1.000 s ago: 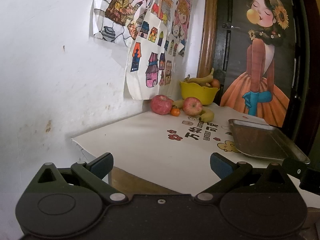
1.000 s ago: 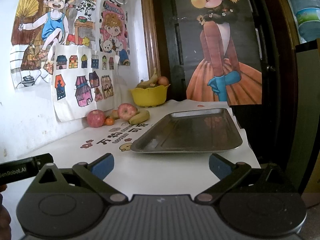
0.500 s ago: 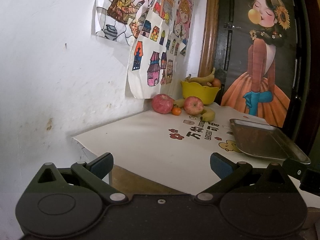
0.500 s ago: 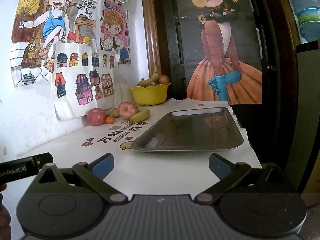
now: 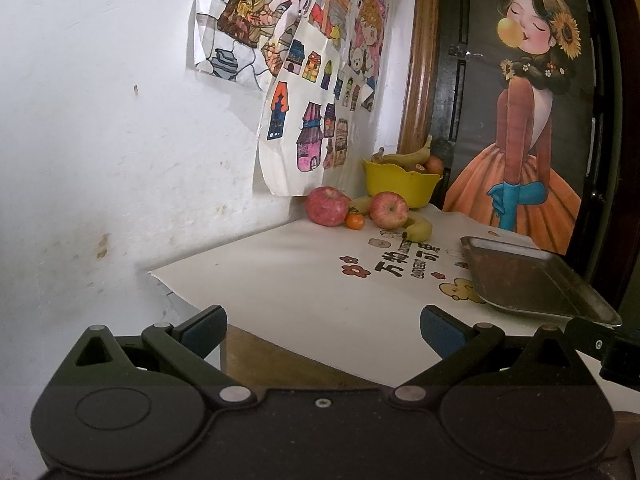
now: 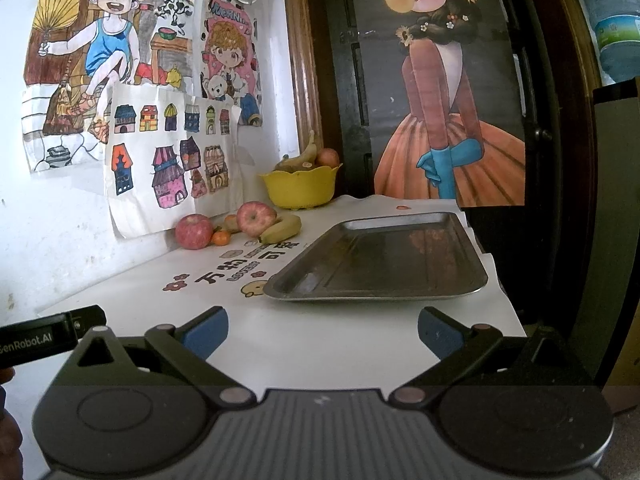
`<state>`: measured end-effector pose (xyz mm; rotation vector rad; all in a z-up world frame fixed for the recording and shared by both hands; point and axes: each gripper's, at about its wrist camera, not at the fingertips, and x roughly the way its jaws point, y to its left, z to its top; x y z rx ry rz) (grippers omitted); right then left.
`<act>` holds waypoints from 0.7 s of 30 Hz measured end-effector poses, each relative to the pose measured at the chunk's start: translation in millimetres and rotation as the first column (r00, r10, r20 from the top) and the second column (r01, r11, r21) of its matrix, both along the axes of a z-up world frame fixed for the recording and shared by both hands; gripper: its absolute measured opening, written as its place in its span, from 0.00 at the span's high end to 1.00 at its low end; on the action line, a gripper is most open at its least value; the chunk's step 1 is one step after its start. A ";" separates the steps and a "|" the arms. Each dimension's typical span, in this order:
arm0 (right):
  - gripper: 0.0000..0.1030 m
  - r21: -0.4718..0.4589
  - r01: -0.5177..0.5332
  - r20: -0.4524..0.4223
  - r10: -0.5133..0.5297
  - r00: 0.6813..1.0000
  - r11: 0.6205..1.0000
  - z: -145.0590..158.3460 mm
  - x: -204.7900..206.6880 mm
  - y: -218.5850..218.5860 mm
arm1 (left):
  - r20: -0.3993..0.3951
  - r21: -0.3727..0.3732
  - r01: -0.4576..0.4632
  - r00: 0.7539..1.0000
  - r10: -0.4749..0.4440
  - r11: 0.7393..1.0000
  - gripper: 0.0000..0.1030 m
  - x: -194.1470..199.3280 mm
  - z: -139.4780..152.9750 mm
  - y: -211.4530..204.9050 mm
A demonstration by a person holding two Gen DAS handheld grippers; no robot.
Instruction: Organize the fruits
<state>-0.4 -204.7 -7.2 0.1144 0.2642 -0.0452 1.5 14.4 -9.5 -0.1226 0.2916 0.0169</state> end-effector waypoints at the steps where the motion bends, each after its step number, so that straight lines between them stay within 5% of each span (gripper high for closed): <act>1: 0.00 0.000 0.000 0.000 0.000 1.000 1.000 0.6 0.3 -0.2 | 0.000 0.000 0.000 1.000 0.000 1.000 0.01 0.0 0.2 1.0; 12: 0.00 -0.009 0.005 0.009 -0.005 1.000 1.000 6.3 -4.4 3.0 | -0.013 -0.015 0.005 1.000 -0.005 1.000 0.01 2.5 2.0 7.2; 21: 0.00 -0.082 -0.106 0.015 0.108 0.994 0.991 50.9 2.2 3.1 | -0.017 -0.005 0.086 0.996 -0.086 0.996 0.01 36.3 47.8 19.2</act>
